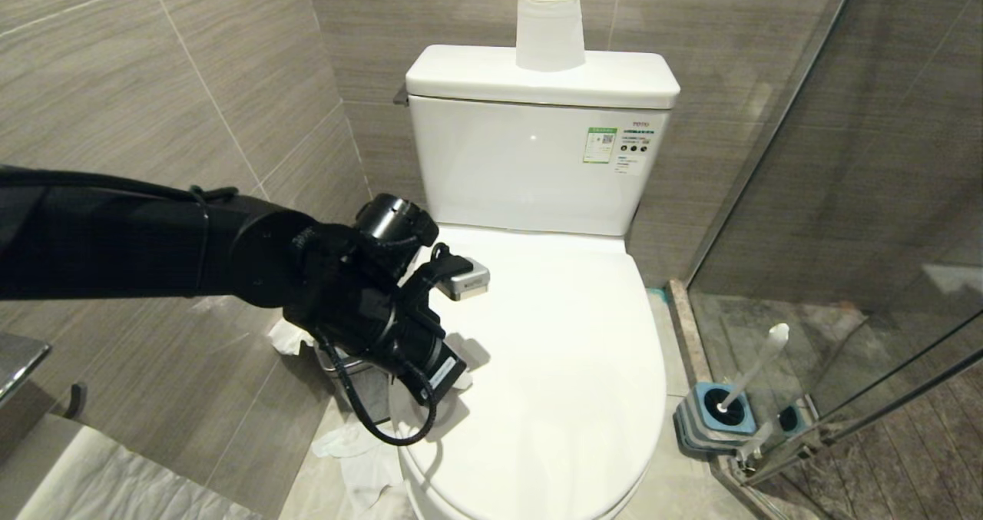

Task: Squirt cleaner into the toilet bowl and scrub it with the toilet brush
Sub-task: Close the toilet lid

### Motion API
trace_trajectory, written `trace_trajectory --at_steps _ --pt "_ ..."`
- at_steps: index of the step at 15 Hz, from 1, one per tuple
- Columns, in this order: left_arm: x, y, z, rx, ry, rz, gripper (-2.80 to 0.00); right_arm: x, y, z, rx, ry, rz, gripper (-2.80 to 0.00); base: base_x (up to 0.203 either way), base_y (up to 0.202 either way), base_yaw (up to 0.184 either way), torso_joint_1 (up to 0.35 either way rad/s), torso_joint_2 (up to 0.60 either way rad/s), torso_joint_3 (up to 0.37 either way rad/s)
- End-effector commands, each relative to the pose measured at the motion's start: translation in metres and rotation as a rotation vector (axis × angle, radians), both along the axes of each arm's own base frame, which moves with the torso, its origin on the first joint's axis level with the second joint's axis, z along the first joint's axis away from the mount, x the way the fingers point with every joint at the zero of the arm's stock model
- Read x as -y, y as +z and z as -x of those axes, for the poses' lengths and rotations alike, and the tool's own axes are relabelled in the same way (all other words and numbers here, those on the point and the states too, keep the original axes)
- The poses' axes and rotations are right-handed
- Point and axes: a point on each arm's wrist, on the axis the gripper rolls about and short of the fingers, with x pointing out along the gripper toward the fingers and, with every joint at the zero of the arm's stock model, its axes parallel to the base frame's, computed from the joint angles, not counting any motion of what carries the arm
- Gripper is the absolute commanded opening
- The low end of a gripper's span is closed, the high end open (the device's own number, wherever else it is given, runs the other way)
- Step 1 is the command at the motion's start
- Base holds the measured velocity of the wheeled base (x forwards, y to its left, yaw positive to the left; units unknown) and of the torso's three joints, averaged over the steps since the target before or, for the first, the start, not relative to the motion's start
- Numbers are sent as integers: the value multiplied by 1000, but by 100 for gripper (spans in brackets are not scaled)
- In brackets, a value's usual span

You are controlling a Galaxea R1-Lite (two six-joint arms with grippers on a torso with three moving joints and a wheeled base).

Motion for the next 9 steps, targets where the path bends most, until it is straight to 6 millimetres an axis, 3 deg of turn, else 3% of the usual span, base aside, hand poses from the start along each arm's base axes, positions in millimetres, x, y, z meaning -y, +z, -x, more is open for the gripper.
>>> trace_trajectory --at_steps 1,9 --pt "11 -32 -8 -37 -4 -53 -280 0 0 0 -2 1 0 -280 0 0 0 0 0 0" --pt "20 -66 -7 -82 -19 -105 -280 0 0 0 -1 2 0 -280 0 0 0 0 0 0"
